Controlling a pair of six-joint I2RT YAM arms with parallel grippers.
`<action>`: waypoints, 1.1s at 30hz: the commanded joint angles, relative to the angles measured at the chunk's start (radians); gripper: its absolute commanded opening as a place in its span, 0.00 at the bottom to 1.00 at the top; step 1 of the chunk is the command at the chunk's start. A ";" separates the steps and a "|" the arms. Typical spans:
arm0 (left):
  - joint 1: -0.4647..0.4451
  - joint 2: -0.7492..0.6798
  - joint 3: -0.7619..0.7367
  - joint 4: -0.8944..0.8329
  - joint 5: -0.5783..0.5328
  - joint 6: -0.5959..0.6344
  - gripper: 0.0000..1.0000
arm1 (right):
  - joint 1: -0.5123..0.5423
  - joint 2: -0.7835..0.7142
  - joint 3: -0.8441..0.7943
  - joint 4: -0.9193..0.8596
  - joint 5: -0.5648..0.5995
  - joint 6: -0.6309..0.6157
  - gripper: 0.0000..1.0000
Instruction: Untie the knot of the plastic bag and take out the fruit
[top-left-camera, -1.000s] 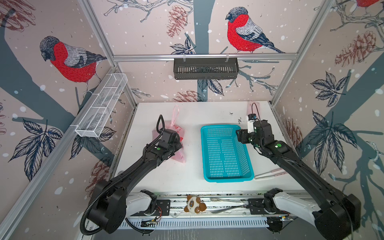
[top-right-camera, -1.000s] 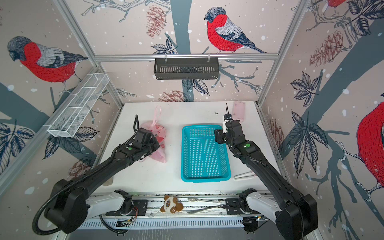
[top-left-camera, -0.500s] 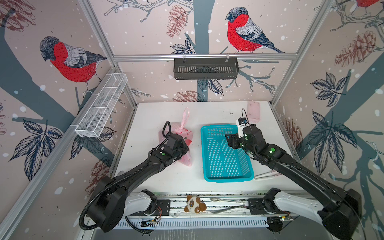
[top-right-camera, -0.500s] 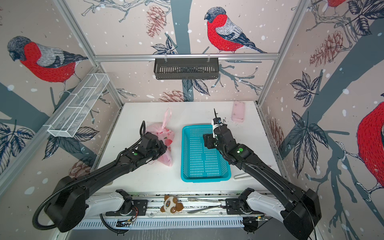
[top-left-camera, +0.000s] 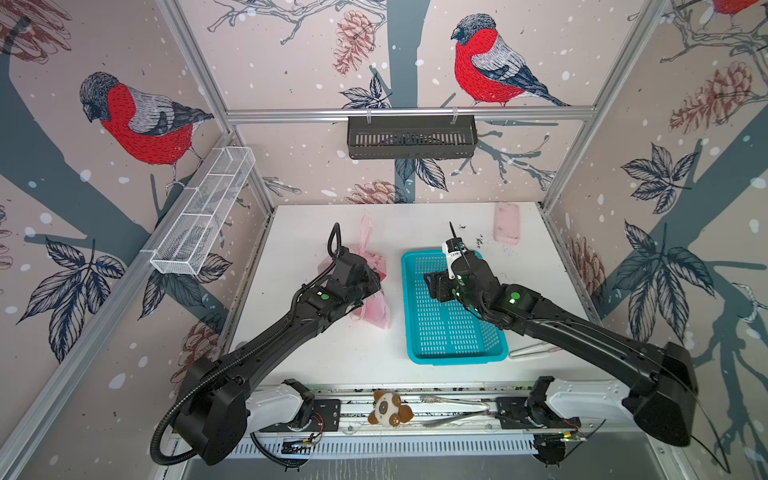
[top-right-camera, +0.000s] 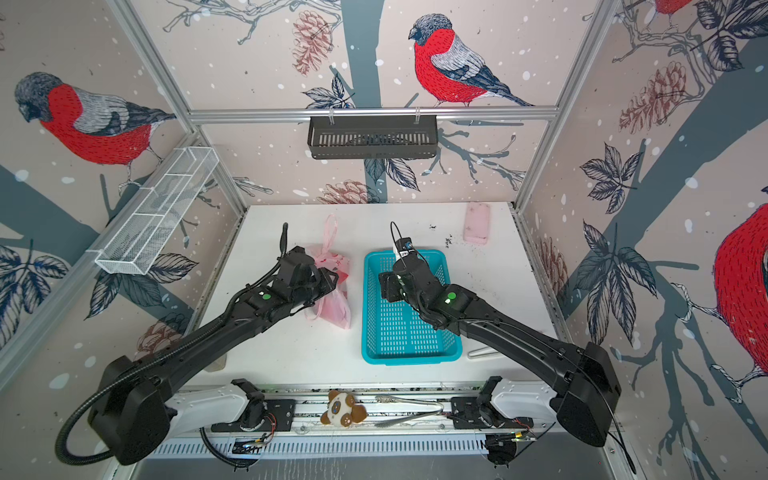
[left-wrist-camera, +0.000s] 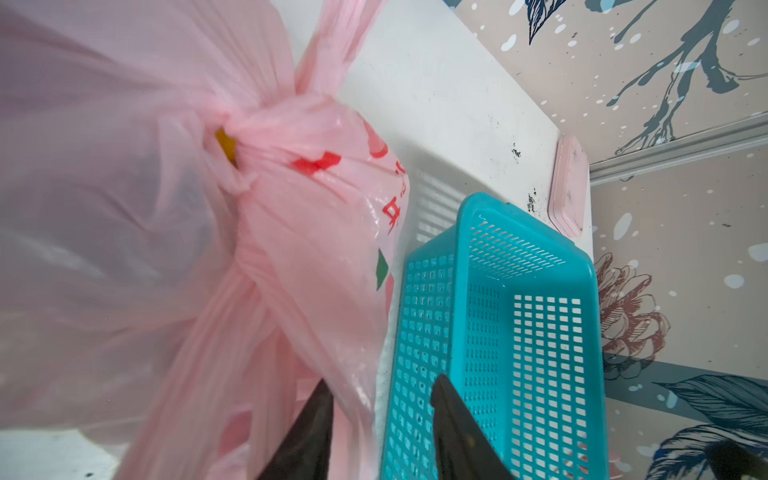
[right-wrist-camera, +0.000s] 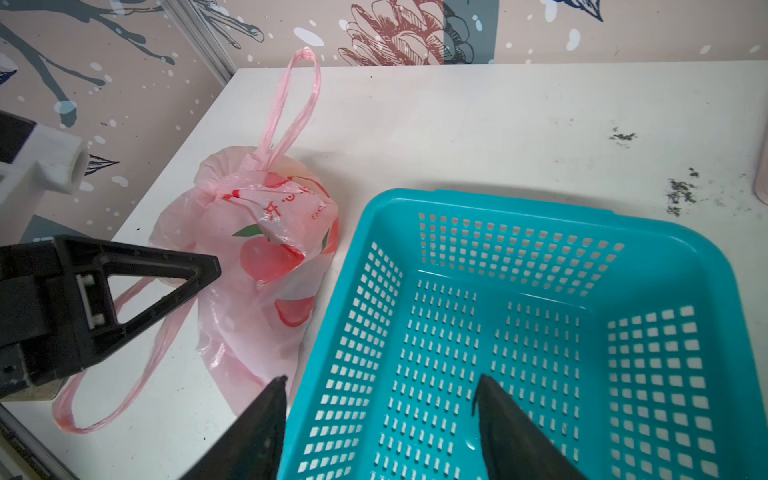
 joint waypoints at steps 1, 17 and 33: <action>0.009 -0.042 0.035 -0.114 -0.110 0.155 0.48 | 0.027 0.045 0.030 0.028 0.040 0.026 0.72; 0.434 0.084 0.219 -0.143 0.223 0.456 0.55 | 0.160 0.394 0.308 0.040 0.077 -0.027 0.65; 0.479 0.520 0.472 -0.083 0.390 0.465 0.54 | 0.153 0.704 0.570 -0.002 -0.020 -0.117 0.59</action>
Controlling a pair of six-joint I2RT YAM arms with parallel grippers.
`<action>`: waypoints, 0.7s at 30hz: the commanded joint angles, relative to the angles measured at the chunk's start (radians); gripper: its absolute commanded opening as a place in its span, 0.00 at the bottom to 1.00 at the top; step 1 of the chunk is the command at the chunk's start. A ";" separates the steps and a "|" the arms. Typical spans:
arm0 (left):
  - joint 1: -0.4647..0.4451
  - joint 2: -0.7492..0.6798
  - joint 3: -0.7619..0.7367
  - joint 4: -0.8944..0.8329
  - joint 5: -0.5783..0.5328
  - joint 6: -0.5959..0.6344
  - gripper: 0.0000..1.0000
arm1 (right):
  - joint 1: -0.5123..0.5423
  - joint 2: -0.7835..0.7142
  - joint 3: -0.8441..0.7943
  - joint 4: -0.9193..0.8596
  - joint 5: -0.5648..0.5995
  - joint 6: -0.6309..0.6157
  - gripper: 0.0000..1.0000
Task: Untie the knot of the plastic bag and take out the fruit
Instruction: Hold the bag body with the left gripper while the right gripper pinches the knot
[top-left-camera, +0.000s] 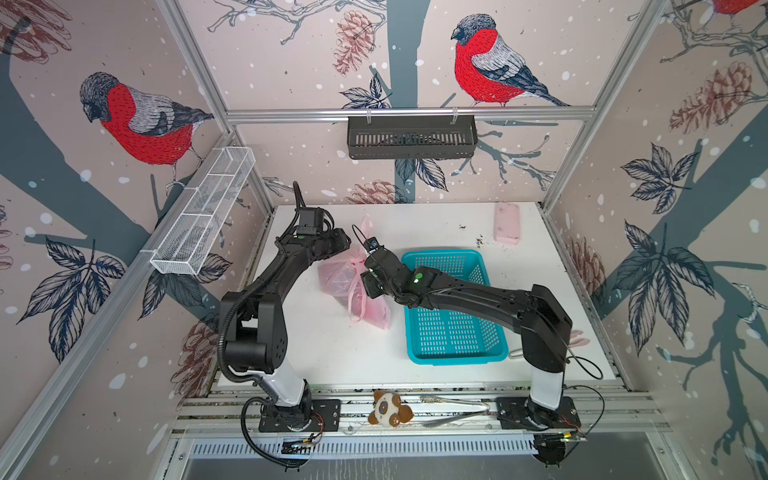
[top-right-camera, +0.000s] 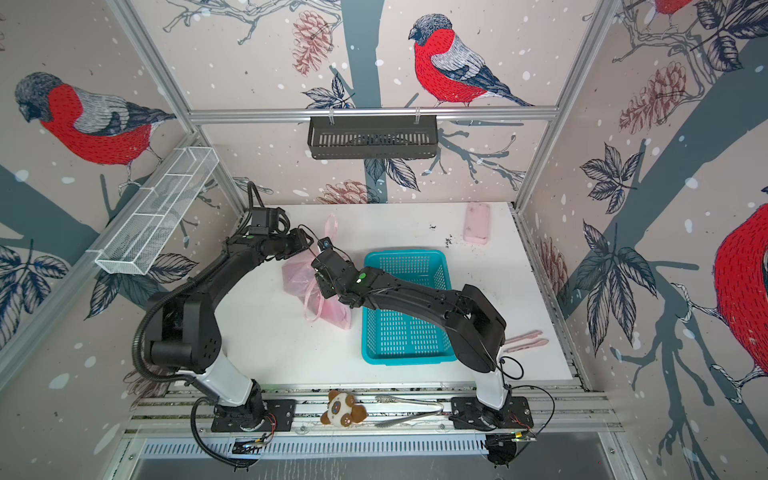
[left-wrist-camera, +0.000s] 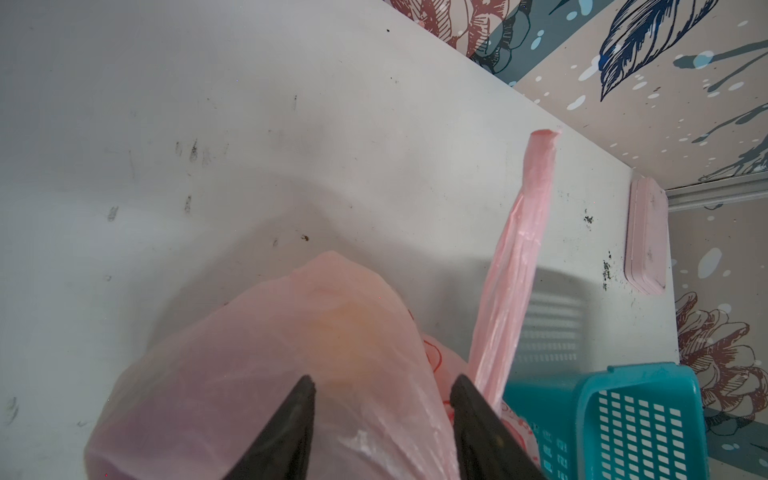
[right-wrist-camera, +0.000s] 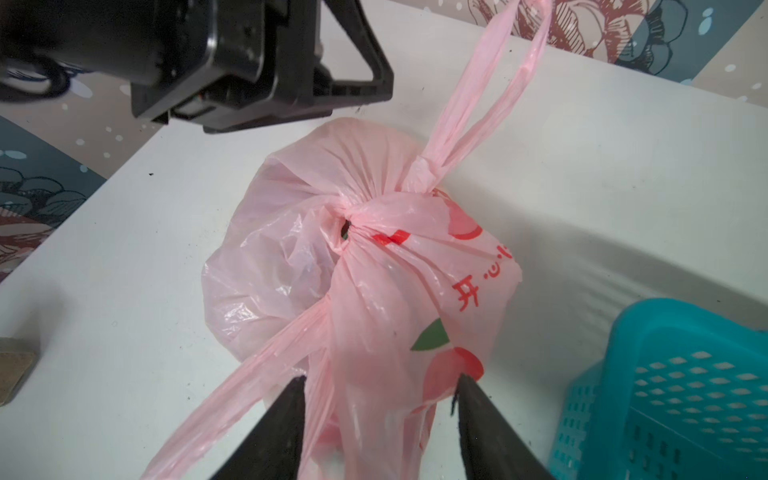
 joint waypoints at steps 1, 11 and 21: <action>0.000 0.041 0.025 0.018 0.034 0.026 0.54 | -0.011 0.025 0.009 -0.001 -0.045 -0.008 0.58; -0.041 0.127 0.028 0.019 0.017 0.034 0.48 | -0.023 0.074 0.004 0.019 -0.101 0.001 0.36; -0.045 0.094 -0.002 0.031 -0.026 0.003 0.00 | -0.026 0.045 -0.025 0.043 -0.070 -0.014 0.18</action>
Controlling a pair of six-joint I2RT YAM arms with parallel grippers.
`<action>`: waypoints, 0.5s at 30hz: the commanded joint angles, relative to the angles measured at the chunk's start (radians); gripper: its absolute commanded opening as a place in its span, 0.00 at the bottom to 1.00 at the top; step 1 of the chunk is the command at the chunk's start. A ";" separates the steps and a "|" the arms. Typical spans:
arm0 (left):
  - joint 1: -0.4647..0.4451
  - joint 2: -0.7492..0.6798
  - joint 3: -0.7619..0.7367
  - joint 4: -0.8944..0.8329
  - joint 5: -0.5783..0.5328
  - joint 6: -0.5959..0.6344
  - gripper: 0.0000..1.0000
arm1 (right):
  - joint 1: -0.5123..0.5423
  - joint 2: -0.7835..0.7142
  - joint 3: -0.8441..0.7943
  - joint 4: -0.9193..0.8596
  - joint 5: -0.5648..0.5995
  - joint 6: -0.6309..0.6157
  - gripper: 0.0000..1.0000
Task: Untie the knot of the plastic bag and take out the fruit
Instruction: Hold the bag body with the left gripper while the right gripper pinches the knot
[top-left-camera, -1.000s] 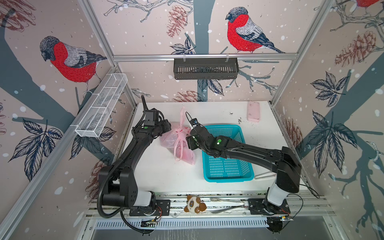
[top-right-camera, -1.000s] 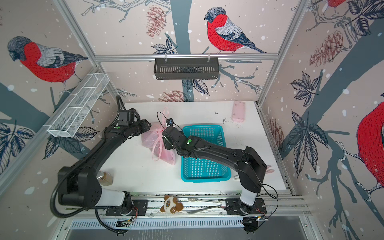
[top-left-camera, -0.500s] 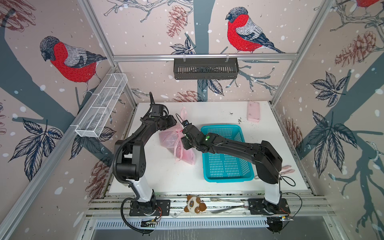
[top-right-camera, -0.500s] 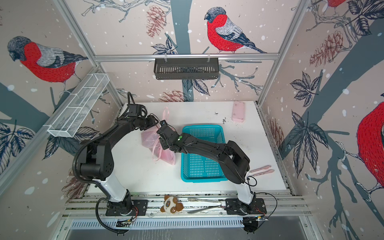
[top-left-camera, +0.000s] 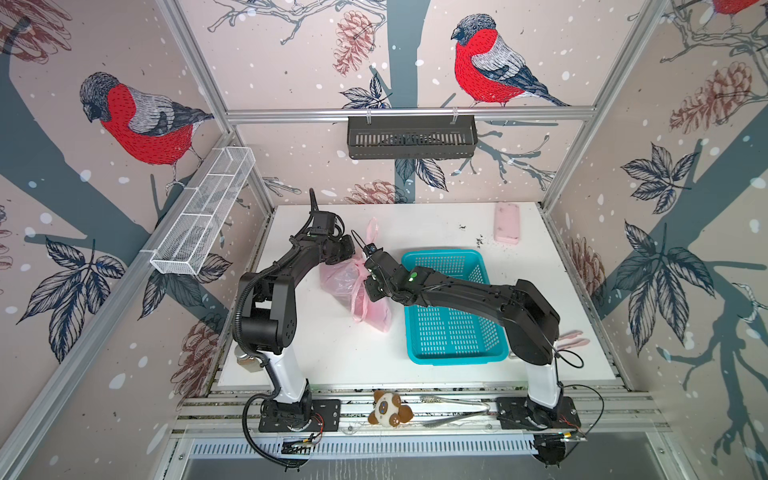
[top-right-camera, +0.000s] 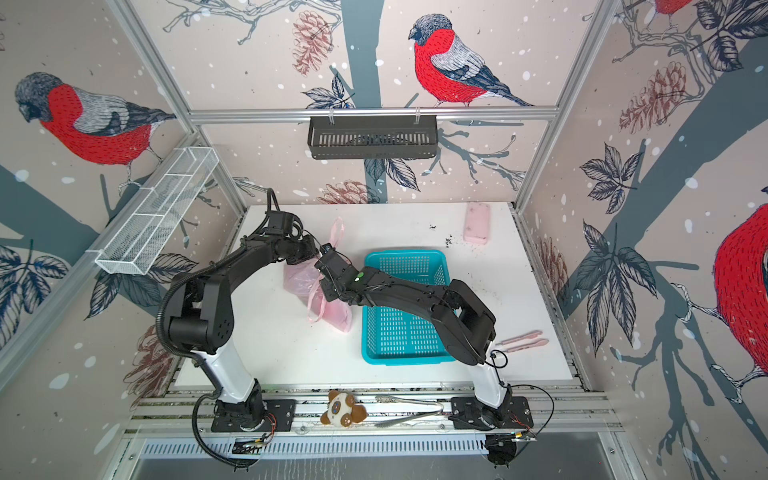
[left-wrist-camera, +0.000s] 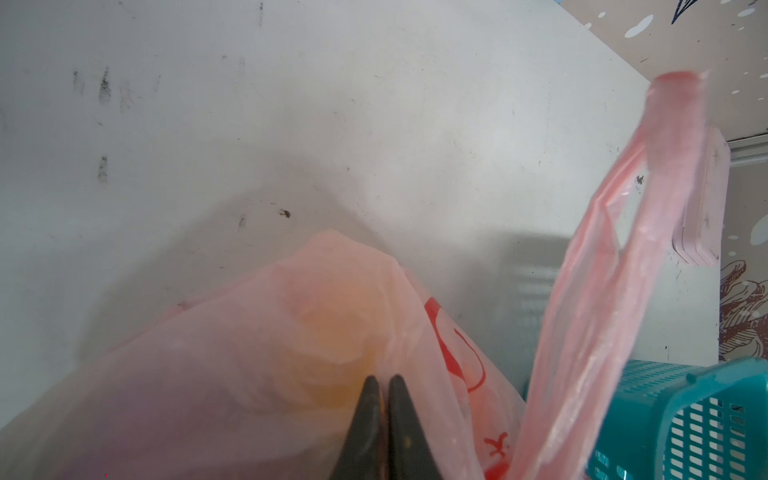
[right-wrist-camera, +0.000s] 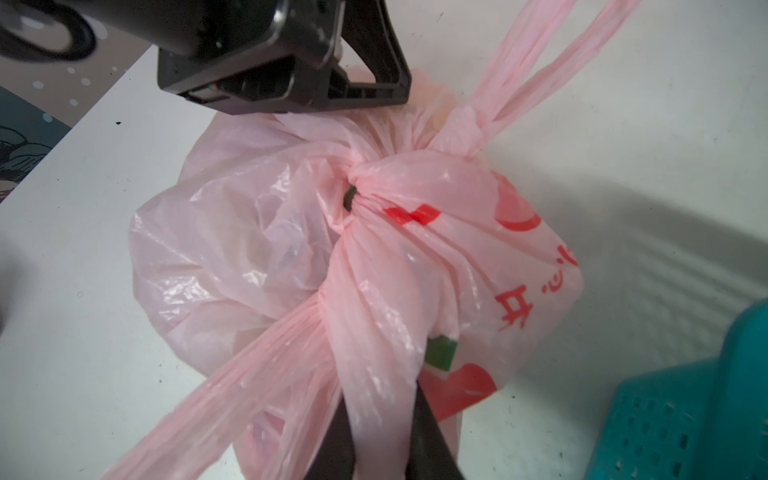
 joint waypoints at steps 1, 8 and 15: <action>0.003 -0.043 -0.026 0.029 -0.048 -0.026 0.00 | 0.002 -0.030 -0.023 0.039 0.026 -0.016 0.15; 0.051 -0.203 -0.143 0.079 -0.093 -0.072 0.00 | -0.003 -0.102 -0.113 0.082 0.077 -0.013 0.12; 0.120 -0.334 -0.278 0.081 -0.135 -0.100 0.00 | -0.035 -0.152 -0.202 0.121 0.104 0.034 0.11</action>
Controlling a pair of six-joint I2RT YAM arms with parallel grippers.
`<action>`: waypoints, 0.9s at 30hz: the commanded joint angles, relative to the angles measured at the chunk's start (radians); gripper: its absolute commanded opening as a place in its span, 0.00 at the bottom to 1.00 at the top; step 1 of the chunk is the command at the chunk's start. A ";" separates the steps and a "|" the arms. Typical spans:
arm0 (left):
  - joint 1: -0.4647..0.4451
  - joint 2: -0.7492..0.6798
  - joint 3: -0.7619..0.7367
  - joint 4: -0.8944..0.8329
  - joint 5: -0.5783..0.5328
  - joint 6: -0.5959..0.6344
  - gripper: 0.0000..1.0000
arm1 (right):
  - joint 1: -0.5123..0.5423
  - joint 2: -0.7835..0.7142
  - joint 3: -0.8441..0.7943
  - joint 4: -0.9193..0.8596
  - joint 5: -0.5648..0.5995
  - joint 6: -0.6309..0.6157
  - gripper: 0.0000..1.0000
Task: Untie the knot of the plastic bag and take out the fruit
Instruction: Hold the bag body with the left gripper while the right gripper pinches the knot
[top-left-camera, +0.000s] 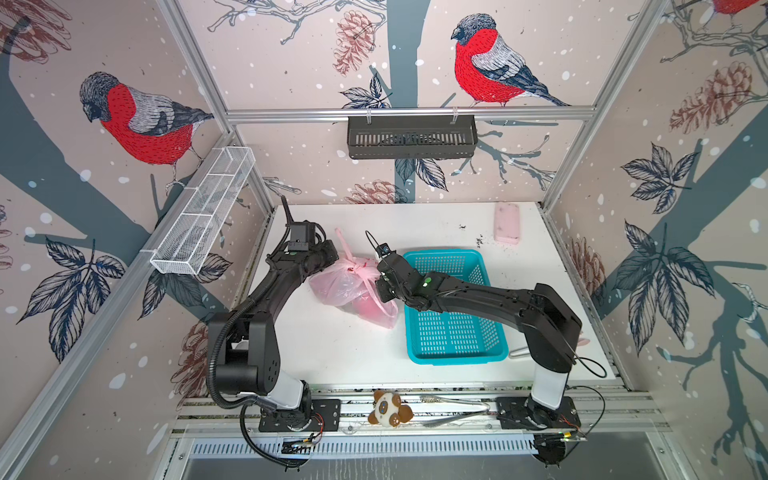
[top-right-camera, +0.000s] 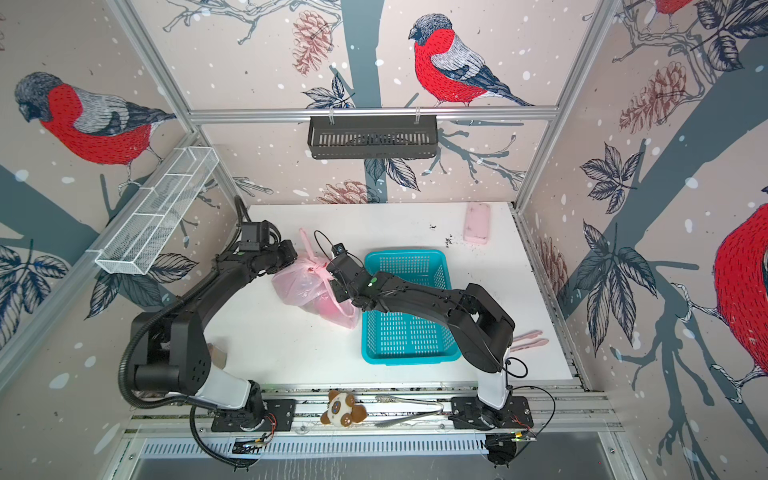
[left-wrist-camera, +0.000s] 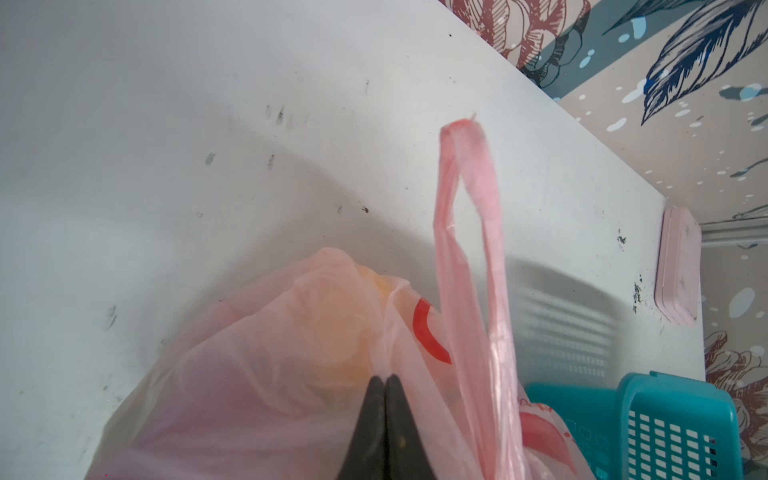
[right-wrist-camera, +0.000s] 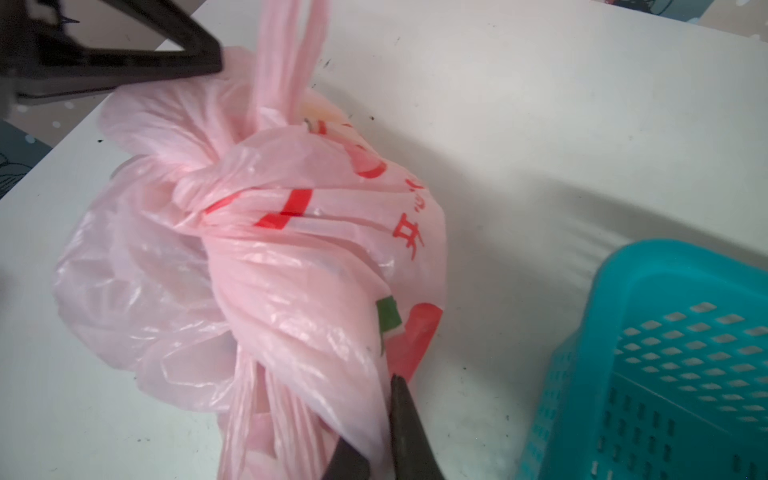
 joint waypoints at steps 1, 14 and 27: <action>0.036 -0.050 -0.060 0.026 -0.041 -0.024 0.00 | -0.015 -0.030 -0.038 0.040 0.048 0.041 0.11; 0.138 -0.190 -0.188 0.042 0.011 -0.026 0.00 | -0.026 -0.109 -0.083 0.053 0.060 0.042 0.30; 0.138 -0.263 -0.217 0.072 0.111 -0.043 0.00 | 0.055 -0.092 0.073 -0.004 0.098 -0.089 0.58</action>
